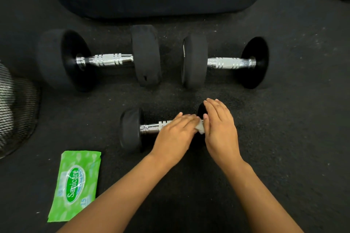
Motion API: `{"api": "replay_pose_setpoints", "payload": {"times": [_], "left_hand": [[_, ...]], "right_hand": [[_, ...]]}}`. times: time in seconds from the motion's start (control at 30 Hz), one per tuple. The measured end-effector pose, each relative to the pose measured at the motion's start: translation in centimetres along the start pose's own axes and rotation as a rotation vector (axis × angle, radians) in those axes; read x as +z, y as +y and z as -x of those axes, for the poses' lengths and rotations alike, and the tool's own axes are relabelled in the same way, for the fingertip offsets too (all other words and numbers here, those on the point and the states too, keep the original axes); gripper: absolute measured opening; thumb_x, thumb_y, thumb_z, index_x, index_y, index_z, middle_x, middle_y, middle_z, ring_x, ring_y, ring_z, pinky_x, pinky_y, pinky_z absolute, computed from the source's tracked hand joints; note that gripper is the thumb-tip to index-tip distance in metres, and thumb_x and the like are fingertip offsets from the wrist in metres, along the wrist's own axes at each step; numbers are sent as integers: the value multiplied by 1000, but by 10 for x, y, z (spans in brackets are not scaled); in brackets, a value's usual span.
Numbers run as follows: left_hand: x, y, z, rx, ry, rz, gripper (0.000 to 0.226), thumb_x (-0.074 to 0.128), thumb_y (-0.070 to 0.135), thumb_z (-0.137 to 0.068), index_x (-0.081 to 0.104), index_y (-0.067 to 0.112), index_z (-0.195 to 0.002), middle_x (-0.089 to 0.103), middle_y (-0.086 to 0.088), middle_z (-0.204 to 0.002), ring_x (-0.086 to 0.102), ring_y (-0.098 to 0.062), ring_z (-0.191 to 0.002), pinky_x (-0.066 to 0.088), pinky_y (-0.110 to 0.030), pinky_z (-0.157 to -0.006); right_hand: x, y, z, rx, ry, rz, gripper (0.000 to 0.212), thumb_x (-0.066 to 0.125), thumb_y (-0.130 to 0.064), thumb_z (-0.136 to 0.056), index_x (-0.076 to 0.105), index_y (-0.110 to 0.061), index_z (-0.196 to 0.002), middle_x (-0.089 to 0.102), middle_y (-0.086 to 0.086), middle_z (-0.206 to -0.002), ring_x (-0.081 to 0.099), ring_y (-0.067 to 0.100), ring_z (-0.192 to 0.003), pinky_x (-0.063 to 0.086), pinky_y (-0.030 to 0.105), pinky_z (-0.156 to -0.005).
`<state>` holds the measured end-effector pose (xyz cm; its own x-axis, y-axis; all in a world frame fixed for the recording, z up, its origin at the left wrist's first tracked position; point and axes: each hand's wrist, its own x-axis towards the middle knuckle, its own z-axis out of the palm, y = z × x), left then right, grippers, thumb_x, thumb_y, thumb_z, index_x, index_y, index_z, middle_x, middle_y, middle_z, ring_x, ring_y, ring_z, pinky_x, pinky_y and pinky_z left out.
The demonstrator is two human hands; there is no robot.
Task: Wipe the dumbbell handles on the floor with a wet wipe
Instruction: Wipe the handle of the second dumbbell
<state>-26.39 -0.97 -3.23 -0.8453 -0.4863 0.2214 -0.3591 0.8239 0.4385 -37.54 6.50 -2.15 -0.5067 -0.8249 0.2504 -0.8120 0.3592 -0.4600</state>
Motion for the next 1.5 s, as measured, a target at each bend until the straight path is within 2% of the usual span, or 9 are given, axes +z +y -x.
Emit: {"api": "replay_pose_setpoints", "payload": {"times": [0.3,0.4,0.5,0.63,0.8,0.97,1.2,1.4,1.5], "left_hand": [[-18,-14,12,6,-12,-22,41,42,27,-86,64,8,-114,68,-6,-111,63,-16,-104,45,-37,-97],[-30,-14,19,-3,73,-24,39,56,20,-85,59,6,-121,69,-7,-107,61,-15,-103,45,-34,-96],[-44,-13,26,-23,143,-43,62,74,7,-72,51,2,-129,69,-9,-105,51,-16,-107,29,-23,-100],[-53,-14,36,-79,104,-60,72,77,14,-71,45,7,-134,67,-9,-112,61,-26,-108,50,-38,-88],[-70,-31,57,-138,54,-258,75,73,36,-70,45,11,-134,51,-7,-136,37,-21,-132,22,-44,-111],[-74,-53,77,-222,-2,-194,81,77,31,-71,39,11,-139,34,-3,-148,22,-16,-139,14,-33,-113],[-75,-63,77,-175,-96,-172,98,79,32,-67,23,12,-145,22,0,-153,13,-13,-141,22,-35,-111],[-74,-66,79,-180,-73,-92,97,82,27,-65,28,9,-143,24,-1,-152,15,-14,-141,14,-32,-112],[-72,-64,79,-165,-53,-92,94,80,26,-67,28,9,-143,24,-1,-152,14,-14,-141,12,-34,-112]], "right_hand": [[-11,-2,8,-30,-88,-117,43,40,-32,-96,50,-10,-131,43,3,-141,24,16,-138,21,29,-112],[-17,-23,24,-162,-24,-35,31,48,-29,-91,61,-11,-112,55,5,-120,45,20,-117,40,34,-94],[-12,-45,29,-113,-97,-94,28,52,-30,-90,59,-15,-113,55,-1,-111,49,12,-99,45,26,-81],[-7,-61,23,-17,-132,-343,25,55,-13,-92,56,-19,-116,47,-12,-104,48,-2,-89,40,8,-77],[9,-54,22,-43,-176,-43,39,63,1,-79,62,-13,-115,51,7,-102,50,21,-89,50,33,-70],[31,-43,24,-258,-141,166,48,77,0,-69,62,-4,-115,56,13,-127,51,29,-120,32,39,-104],[51,-57,6,-230,-89,-58,31,65,2,-76,68,-3,-106,68,12,-105,64,27,-99,36,38,-101],[54,-60,21,-476,-127,-24,36,59,-6,-76,66,-4,-112,65,11,-117,60,26,-111,37,40,-101],[53,-59,5,-346,-152,7,34,64,-5,-75,67,-4,-109,68,12,-109,64,28,-102,42,38,-97]]}}
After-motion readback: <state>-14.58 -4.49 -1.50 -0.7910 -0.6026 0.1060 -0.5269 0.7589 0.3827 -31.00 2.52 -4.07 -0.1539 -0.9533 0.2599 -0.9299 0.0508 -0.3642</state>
